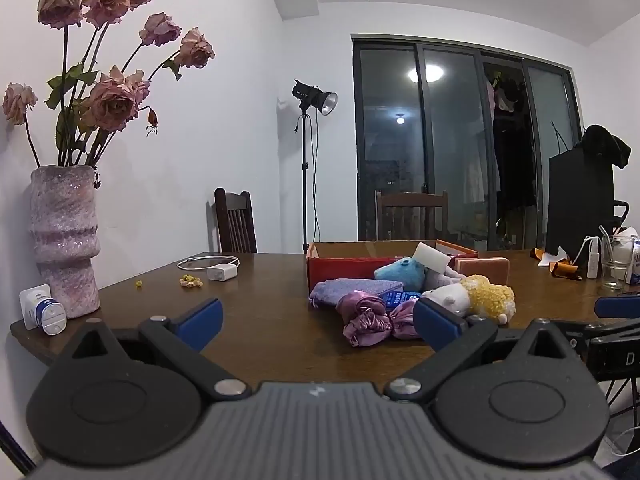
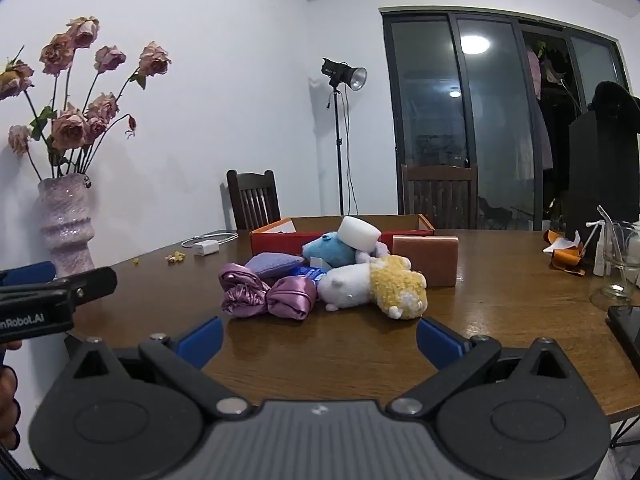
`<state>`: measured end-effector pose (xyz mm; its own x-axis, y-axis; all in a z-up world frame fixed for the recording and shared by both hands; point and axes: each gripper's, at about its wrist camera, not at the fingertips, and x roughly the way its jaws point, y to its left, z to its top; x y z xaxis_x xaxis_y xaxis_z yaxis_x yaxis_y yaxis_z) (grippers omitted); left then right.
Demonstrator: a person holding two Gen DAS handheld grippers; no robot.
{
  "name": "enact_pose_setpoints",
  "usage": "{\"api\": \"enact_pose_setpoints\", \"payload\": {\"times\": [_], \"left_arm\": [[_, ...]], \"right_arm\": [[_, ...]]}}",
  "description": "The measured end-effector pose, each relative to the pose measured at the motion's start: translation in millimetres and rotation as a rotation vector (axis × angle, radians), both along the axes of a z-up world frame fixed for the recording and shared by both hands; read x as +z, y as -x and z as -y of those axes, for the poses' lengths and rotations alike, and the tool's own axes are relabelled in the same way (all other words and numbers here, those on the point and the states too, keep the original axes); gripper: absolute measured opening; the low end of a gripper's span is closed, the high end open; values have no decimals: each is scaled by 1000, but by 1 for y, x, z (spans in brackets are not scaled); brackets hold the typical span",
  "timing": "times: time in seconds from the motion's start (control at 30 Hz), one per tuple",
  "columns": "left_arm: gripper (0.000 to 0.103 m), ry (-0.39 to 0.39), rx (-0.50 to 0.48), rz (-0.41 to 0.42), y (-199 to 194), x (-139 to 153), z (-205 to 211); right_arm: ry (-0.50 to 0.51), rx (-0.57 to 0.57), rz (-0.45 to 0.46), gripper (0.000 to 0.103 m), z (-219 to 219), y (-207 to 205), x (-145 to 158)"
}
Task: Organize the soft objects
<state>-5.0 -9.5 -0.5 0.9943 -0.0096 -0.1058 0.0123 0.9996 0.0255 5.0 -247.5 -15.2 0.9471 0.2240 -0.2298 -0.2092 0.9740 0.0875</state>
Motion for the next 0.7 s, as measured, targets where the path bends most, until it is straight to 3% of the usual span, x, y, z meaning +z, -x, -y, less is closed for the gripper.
{"api": "enact_pose_setpoints", "payload": {"times": [0.7], "left_arm": [[103, -1, -2, 0, 0, -1, 1]], "right_arm": [[1, 2, 1, 103, 2, 1, -1]]}}
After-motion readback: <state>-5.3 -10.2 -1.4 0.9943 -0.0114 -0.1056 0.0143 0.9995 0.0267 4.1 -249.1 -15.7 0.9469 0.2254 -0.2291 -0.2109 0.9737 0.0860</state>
